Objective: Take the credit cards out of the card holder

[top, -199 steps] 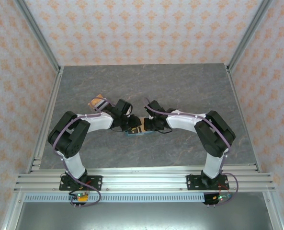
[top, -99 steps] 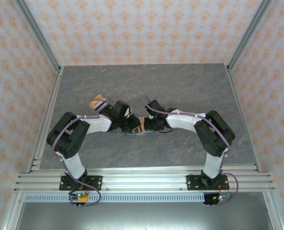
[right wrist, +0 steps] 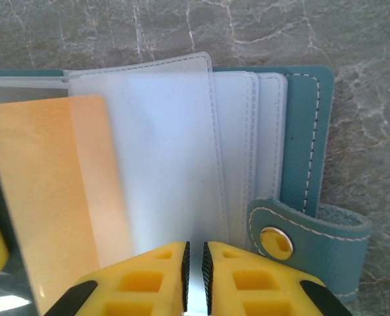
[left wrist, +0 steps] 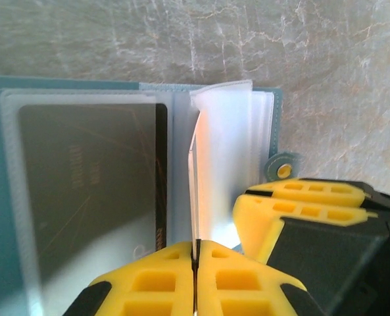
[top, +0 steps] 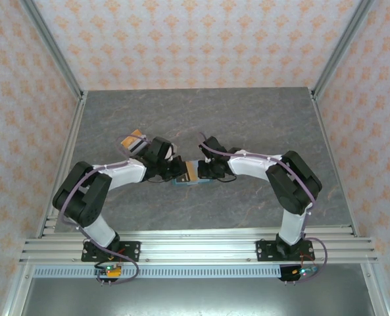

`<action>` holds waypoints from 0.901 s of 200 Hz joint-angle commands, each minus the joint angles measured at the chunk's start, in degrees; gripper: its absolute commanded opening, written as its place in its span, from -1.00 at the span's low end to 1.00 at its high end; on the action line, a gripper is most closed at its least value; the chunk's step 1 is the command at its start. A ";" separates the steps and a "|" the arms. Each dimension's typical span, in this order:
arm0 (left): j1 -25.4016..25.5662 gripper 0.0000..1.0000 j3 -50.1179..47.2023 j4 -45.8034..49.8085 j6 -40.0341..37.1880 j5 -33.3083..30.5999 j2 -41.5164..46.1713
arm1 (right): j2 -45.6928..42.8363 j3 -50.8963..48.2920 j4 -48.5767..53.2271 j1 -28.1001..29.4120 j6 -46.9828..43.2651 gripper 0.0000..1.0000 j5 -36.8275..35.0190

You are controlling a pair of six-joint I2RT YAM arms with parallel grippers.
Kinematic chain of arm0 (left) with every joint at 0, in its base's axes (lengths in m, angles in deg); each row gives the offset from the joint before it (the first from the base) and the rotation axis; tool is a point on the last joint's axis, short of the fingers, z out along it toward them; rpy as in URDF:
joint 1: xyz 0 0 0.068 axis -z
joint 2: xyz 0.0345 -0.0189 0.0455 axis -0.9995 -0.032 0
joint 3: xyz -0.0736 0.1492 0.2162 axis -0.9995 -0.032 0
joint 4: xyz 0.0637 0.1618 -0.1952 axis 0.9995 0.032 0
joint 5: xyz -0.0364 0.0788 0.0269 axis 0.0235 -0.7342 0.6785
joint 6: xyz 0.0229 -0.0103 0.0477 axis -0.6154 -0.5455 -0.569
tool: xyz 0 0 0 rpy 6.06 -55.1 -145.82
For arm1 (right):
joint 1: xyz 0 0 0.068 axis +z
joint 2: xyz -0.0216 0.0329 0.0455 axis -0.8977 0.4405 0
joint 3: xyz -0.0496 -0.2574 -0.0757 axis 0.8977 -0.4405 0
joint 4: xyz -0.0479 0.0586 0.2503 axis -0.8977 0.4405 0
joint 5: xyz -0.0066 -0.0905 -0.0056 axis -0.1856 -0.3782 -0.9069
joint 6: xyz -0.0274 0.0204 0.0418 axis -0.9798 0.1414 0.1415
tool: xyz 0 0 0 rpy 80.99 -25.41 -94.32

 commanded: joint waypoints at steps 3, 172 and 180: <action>-0.51 -0.86 2.09 13.82 -6.09 -4.63 3.37 | 1.44 0.08 3.10 -0.80 0.65 -0.65 -1.57; -8.14 -0.96 32.22 50.55 -53.76 -29.22 12.06 | -21.03 -10.45 -2.16 -0.80 -0.11 0.85 -9.49; -9.03 -0.96 32.48 50.54 -57.36 -27.91 10.77 | -21.86 -10.63 -1.71 -1.02 0.09 0.94 -10.88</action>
